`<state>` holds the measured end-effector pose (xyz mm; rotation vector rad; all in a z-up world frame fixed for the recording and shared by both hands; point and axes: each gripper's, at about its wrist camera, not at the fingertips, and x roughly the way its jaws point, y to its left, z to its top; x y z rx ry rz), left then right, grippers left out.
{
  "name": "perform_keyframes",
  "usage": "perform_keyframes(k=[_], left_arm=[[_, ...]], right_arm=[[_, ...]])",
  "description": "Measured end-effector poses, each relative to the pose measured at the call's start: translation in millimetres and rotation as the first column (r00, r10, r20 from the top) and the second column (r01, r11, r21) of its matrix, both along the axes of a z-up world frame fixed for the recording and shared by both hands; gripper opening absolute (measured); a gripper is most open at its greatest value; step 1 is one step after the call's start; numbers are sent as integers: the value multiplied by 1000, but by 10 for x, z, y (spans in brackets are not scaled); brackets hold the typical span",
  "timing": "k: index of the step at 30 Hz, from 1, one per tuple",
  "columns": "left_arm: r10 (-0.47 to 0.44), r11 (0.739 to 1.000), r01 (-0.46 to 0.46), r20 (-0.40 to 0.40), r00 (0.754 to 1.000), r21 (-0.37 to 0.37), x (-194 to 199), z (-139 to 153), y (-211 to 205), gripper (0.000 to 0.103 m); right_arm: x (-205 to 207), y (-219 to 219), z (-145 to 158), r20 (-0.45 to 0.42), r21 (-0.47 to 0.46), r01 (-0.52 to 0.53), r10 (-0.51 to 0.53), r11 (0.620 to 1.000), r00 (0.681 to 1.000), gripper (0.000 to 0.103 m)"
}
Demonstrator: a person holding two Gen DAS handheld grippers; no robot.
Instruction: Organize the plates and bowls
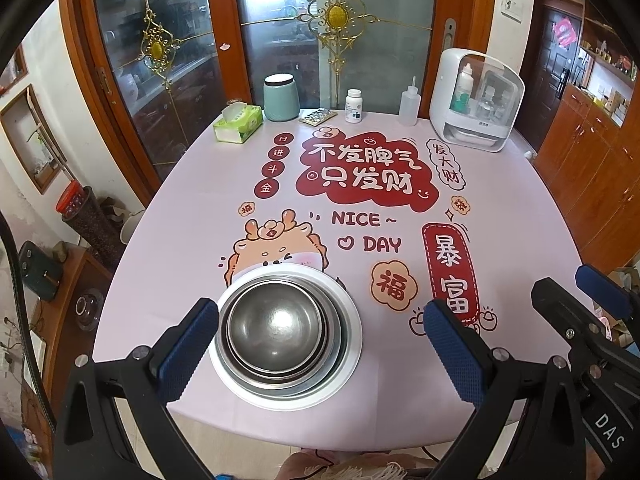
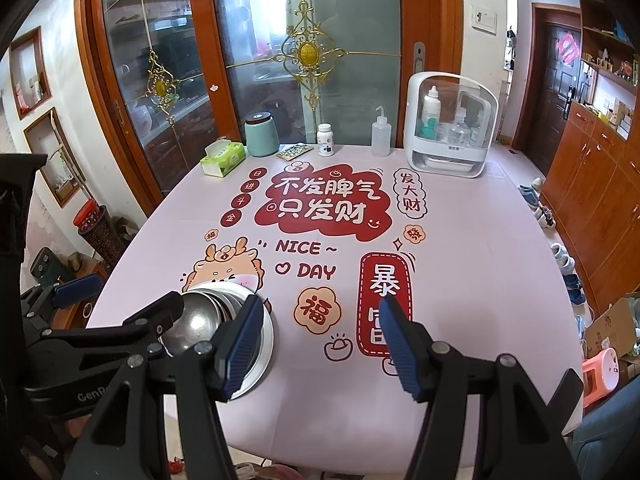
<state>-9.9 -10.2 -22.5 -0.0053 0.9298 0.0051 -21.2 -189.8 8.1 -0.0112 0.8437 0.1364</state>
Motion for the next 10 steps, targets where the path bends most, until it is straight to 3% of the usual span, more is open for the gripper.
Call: perform_keyframes(k=[10], left_arm=[[5, 1000, -5, -7, 1000, 4, 4, -26, -55, 102]], right_arm=[[26, -21, -9, -8, 8, -7, 7, 1000, 1000, 60]])
